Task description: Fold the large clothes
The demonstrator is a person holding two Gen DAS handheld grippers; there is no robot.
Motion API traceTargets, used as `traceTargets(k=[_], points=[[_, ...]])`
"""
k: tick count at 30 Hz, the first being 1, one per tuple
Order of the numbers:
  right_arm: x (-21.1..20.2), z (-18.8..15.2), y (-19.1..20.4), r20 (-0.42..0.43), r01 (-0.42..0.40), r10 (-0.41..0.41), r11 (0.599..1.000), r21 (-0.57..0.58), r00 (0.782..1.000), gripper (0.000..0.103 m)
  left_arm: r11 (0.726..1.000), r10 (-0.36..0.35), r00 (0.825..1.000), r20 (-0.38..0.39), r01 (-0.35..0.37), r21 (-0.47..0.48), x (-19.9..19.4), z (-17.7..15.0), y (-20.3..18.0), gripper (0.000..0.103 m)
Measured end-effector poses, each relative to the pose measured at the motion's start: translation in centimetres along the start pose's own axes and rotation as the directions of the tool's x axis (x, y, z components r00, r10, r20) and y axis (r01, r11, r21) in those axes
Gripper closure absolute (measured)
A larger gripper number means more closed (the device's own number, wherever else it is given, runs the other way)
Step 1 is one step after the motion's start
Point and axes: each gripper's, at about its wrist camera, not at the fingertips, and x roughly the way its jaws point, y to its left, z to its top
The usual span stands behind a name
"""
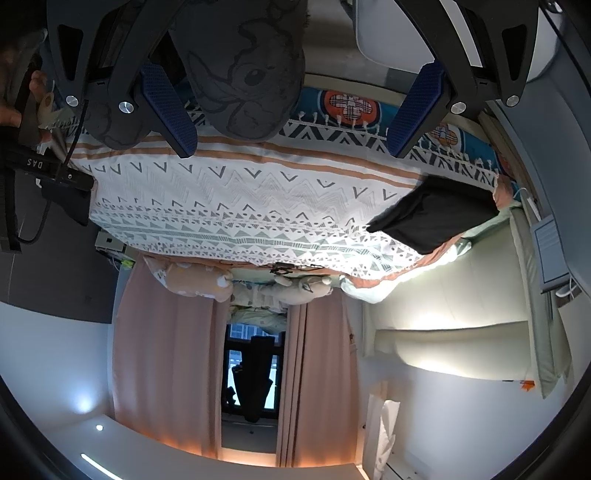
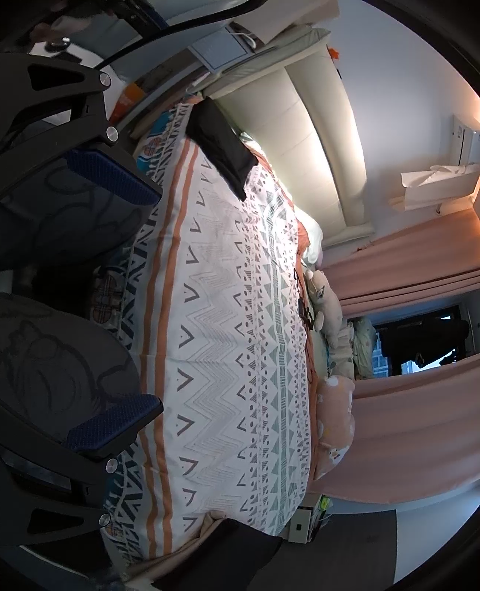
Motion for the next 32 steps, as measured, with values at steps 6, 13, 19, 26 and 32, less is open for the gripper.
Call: traceTargets(k=[6, 13, 19, 26, 32], points=[[0.02, -0.01, -0.08, -0.001, 0.000, 0.000, 1.000, -0.001, 1.000, 0.000, 1.000, 0.000, 1.000, 0.000, 0.000, 0.003, 0.02, 0.01, -0.09, 0.000], [-0.08, -0.06, -0.12, -0.002, 0.002, -0.002, 1.000, 0.001, 1.000, 0.000, 1.000, -0.003, 1.000, -0.002, 0.003, -0.003, 0.02, 0.01, 0.01, 0.000], [-0.10, -0.07, -0.11, -0.003, 0.003, -0.003, 1.000, -0.001, 1.000, 0.000, 1.000, -0.006, 1.000, -0.002, 0.006, -0.008, -0.03, -0.01, 0.25, 0.000], [-0.14, -0.40, -0.47, -0.010, 0.009, -0.009, 1.000, 0.010, 1.000, 0.000, 1.000, -0.004, 1.000, 0.011, 0.004, -0.013, -0.38, -0.09, 0.31, 0.001], [-0.72, -0.43, -0.41, -0.005, 0.017, -0.017, 1.000, 0.010, 1.000, 0.000, 1.000, -0.002, 1.000, 0.029, 0.002, -0.006, -0.94, -0.08, 0.22, 0.000]])
